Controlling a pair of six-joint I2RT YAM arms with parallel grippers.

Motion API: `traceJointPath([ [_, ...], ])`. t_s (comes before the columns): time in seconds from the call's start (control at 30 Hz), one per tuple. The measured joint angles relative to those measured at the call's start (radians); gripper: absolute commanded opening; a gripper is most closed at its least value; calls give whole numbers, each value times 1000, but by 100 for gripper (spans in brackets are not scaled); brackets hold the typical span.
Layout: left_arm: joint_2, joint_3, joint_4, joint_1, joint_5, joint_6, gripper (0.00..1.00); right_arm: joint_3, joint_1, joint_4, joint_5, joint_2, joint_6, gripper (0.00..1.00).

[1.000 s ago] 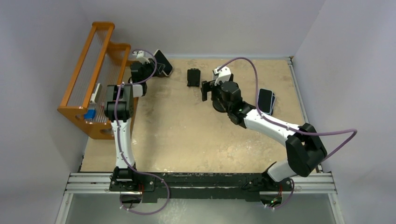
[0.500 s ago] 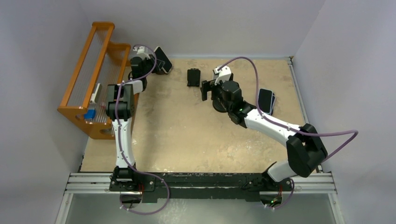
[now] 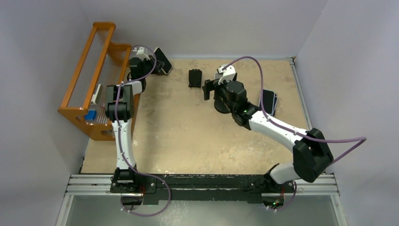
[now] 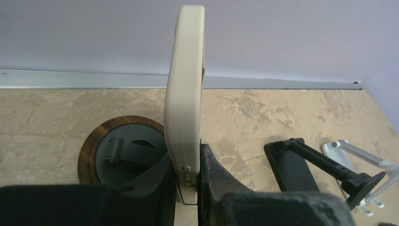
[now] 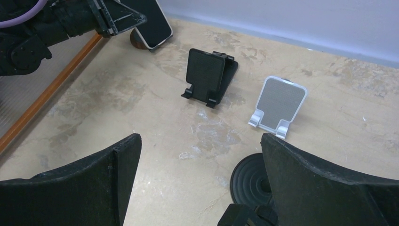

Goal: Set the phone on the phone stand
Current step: Move the phone stand with the phone to the center of the board, then pick up the phone at the center of the board.

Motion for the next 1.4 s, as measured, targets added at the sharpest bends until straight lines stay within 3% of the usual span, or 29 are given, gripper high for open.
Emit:
traceJointPath([
  [0.17,0,0,-19,28,31,44,51,0,-2,0,2,0,3,99],
  [0.27,0,0,-24,45,43,64,57,0,-27,-5,-10,-2,16,99],
  [0.4,-22,-26,-41,60,72,82,59,27,-199,-56,-94,-4,72,99],
  [0.57,-134,-154,-47,65,101,84,64,117,-469,-146,-93,11,128,99],
  [0.7,-255,-278,-24,75,115,67,65,203,-577,-185,-92,85,141,99],
  [0.9,-420,-469,-5,82,106,6,65,228,-616,-299,-12,255,136,99],
  [1.07,-581,-685,6,82,134,-54,66,174,-637,-364,7,299,134,99],
  [1.4,-662,-731,-1,79,268,-80,66,169,-659,-379,80,327,134,95],
])
